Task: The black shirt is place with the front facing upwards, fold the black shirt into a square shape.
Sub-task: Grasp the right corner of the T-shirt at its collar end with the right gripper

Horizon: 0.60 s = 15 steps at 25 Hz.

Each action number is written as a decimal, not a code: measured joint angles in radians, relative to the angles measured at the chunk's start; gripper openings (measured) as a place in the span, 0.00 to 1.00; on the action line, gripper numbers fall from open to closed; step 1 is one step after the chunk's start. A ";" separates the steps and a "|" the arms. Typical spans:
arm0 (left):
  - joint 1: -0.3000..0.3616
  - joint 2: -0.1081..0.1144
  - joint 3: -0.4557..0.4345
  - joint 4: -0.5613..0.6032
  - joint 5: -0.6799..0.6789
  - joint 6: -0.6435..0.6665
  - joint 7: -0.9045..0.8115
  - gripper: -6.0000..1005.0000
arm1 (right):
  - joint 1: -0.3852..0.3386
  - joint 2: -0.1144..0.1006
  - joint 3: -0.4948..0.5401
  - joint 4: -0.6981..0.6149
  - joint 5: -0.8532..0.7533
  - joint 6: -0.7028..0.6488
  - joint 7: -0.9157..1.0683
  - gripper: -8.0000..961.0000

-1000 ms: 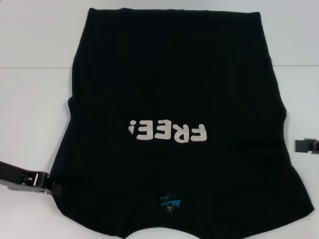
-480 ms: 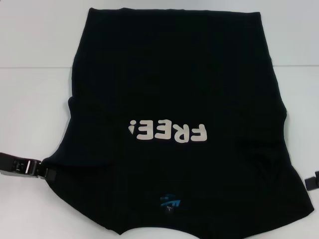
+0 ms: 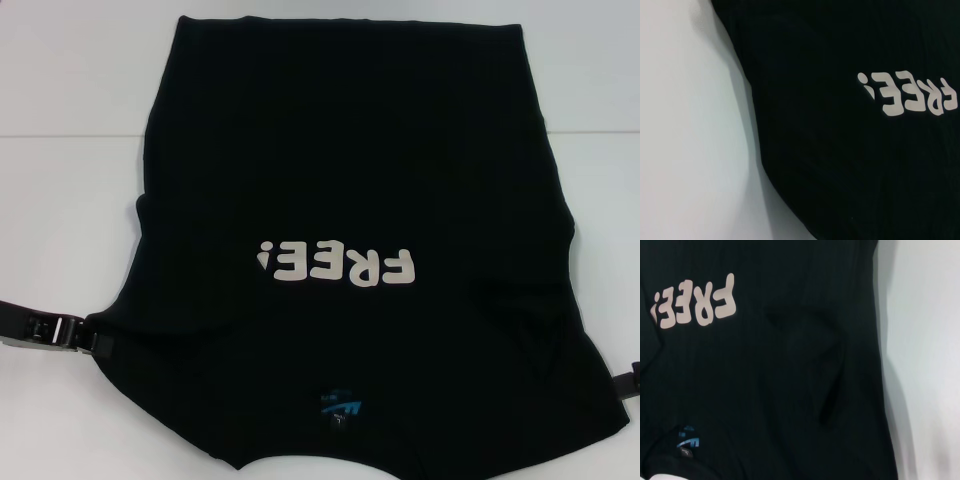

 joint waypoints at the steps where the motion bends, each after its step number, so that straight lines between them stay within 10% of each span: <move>1: 0.001 0.000 0.000 0.000 -0.001 0.000 -0.001 0.02 | 0.001 0.000 -0.001 0.006 0.000 0.005 -0.003 0.92; 15: 0.006 -0.002 -0.009 -0.005 -0.007 -0.004 0.002 0.02 | 0.016 0.004 -0.014 0.075 -0.007 0.066 -0.048 0.92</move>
